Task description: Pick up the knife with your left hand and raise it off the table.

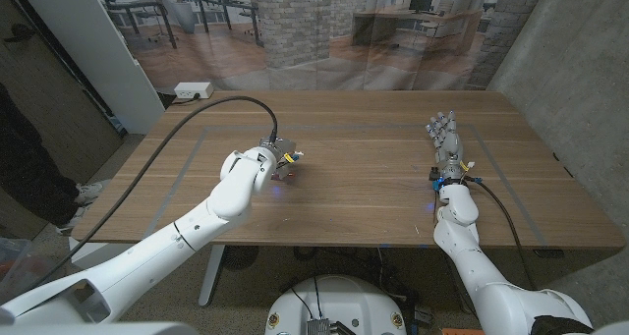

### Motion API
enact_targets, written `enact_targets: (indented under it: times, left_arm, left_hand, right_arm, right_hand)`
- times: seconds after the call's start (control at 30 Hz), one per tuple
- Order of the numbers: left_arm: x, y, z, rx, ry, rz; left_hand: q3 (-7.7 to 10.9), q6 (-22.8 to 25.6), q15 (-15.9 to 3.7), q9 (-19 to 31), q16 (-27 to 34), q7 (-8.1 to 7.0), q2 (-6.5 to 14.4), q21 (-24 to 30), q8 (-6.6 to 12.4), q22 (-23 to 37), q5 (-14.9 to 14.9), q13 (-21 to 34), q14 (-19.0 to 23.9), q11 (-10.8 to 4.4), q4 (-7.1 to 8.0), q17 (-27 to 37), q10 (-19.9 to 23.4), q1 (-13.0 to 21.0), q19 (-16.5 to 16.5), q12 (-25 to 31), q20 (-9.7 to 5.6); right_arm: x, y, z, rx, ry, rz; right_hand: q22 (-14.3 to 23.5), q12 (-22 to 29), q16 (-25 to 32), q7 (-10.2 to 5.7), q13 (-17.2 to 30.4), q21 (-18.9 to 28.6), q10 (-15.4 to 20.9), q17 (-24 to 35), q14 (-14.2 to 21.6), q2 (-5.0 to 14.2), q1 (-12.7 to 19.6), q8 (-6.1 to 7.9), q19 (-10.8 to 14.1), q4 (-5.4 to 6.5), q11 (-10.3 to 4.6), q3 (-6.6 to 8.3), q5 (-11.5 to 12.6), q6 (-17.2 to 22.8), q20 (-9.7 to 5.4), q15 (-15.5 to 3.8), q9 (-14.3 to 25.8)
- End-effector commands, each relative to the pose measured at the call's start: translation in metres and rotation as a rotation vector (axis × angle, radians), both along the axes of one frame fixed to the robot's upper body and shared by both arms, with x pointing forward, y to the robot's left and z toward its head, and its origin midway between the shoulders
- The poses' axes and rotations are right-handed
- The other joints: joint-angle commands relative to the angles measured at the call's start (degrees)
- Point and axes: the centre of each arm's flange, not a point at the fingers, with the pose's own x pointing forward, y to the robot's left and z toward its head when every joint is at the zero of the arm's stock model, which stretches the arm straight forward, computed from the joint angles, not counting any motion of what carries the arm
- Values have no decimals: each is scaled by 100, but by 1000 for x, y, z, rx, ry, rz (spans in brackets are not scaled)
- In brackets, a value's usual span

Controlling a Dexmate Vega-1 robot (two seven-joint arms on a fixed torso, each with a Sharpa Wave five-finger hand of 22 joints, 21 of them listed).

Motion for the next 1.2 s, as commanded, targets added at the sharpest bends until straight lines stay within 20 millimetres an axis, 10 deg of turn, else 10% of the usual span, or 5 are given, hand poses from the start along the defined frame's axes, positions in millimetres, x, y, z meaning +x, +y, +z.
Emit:
enact_targets:
  times: [0.03,1.2]
  left_arm:
    - [-7,2,12,-36,-25,-28]
    - [-16,10,33,-113,-115,-111]
  left_hand:
    - [20,68,-490,89,-16,64,429,42,36,2,39,39,503,-159,6,25,166,444,-11,37,-624]
    - [-28,106,-482,97,-42,78,437,220,-18,-31,48,150,513,-139,21,158,182,470,-101,22,-639]
  right_arm:
    - [-2,3,1,-3,-4,-2]
    - [-4,11,8,-12,-14,-19]
  right_hand:
    - [16,-20,-2,-2,26,-5,-19,23,-5,-20,-37,7,3,-20,-3,-14,28,-44,-43,6,34]
    - [14,-23,-5,7,27,1,-29,21,-4,-32,-48,13,13,-35,-4,-22,56,-67,-64,9,33]
